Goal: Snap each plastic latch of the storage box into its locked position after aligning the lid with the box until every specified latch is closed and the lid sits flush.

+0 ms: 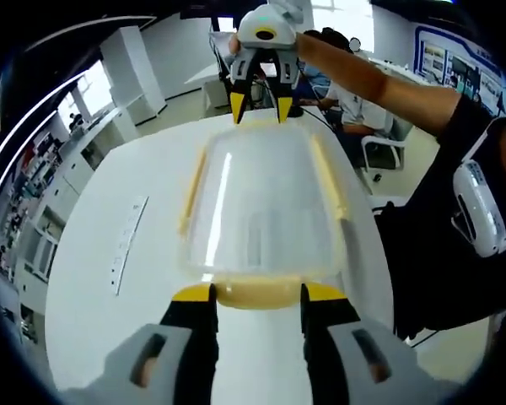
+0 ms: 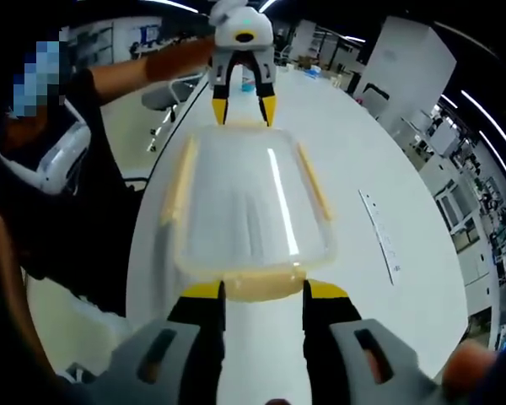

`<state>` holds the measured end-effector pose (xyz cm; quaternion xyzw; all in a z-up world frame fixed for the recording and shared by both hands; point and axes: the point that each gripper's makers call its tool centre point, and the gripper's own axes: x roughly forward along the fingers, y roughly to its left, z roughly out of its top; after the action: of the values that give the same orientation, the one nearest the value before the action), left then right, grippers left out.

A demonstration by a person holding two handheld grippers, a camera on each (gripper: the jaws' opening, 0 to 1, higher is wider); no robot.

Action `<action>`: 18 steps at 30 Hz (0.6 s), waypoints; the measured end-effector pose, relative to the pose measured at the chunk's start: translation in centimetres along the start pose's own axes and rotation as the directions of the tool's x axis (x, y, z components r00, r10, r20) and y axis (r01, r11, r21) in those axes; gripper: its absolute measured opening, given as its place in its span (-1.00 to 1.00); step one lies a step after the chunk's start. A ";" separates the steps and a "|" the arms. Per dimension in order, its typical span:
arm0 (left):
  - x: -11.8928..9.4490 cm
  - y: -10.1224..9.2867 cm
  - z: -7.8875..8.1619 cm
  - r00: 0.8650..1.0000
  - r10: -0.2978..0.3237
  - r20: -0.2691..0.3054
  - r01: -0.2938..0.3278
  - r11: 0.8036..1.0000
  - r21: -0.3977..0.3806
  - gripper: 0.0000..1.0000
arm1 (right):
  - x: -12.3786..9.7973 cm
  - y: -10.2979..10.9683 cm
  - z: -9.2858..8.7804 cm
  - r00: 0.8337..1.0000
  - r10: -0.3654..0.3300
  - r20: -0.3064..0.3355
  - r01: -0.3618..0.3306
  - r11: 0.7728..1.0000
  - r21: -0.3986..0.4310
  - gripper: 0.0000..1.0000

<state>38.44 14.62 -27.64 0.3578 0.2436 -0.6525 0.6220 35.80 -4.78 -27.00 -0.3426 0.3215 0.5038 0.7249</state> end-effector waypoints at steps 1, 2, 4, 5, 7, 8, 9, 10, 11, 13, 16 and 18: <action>0.2 -0.2 -0.1 1.000 -0.003 -0.001 0.003 1.000 -0.002 -0.30 | 0.2 0.2 -0.1 1.000 0.002 -0.004 -0.002 1.000 -0.001 -0.36; 0.3 -0.4 -0.2 1.000 -0.004 -0.002 0.004 1.000 -0.003 -0.30 | 0.3 0.3 -0.2 1.000 0.003 -0.006 -0.003 1.000 -0.001 -0.36; 0.5 -0.4 -0.5 1.000 -0.006 -0.002 0.006 1.000 -0.006 -0.30 | 0.6 0.4 -0.4 1.000 0.004 -0.007 -0.004 1.000 0.000 -0.36; 0.6 -0.4 -0.6 1.000 -0.007 -0.002 0.007 1.000 -0.007 -0.30 | 0.7 0.5 -0.4 1.000 0.005 -0.006 -0.005 1.000 0.002 -0.36; 0.7 -0.5 -0.8 1.000 -0.004 0.001 0.004 1.000 -0.007 -0.30 | 1.1 0.7 -0.5 1.000 -0.007 -0.011 0.007 1.000 -0.005 -0.36; 0.8 -0.6 -0.9 1.000 -0.004 0.000 0.004 1.000 -0.006 -0.30 | 1.2 0.8 -0.6 1.000 -0.008 -0.012 0.008 1.000 -0.005 -0.36; 0.9 -0.7 -1.0 1.000 -0.004 0.000 0.004 1.000 -0.004 -0.30 | 1.4 0.9 -0.7 1.000 -0.010 -0.015 0.010 1.000 -0.007 -0.36; 1.0 -0.8 -1.1 1.000 -0.007 0.001 0.007 1.000 -0.004 -0.30 | 1.7 1.0 -0.9 1.000 -0.008 -0.017 0.007 1.000 -0.007 -0.36; 1.1 -0.9 -1.3 1.000 -0.010 0.003 0.010 1.000 -0.005 -0.30 | 1.8 1.1 -1.0 1.000 -0.006 -0.014 0.006 1.000 -0.006 -0.36; 1.3 -1.0 -1.6 1.000 -0.014 0.004 0.014 1.000 -0.008 -0.30 | 2.0 1.1 -1.1 1.000 -0.002 -0.006 0.002 1.000 -0.002 -0.36; 1.8 -1.4 -2.3 0.999 -0.032 -0.007 0.031 0.994 -0.105 -0.31 | 1.7 0.2 -0.6 0.999 -0.046 0.027 0.046 0.999 -0.004 -0.81; 2.0 -0.3 -2.1 0.999 0.026 0.034 -0.027 1.000 0.013 -0.31 | 1.7 1.7 0.2 0.996 0.042 0.076 -0.042 0.999 -0.006 -0.93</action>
<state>38.54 15.02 -30.52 0.3541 0.2239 -0.6519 0.6321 34.64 -3.31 -28.56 -0.3179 0.2995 0.5324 0.7251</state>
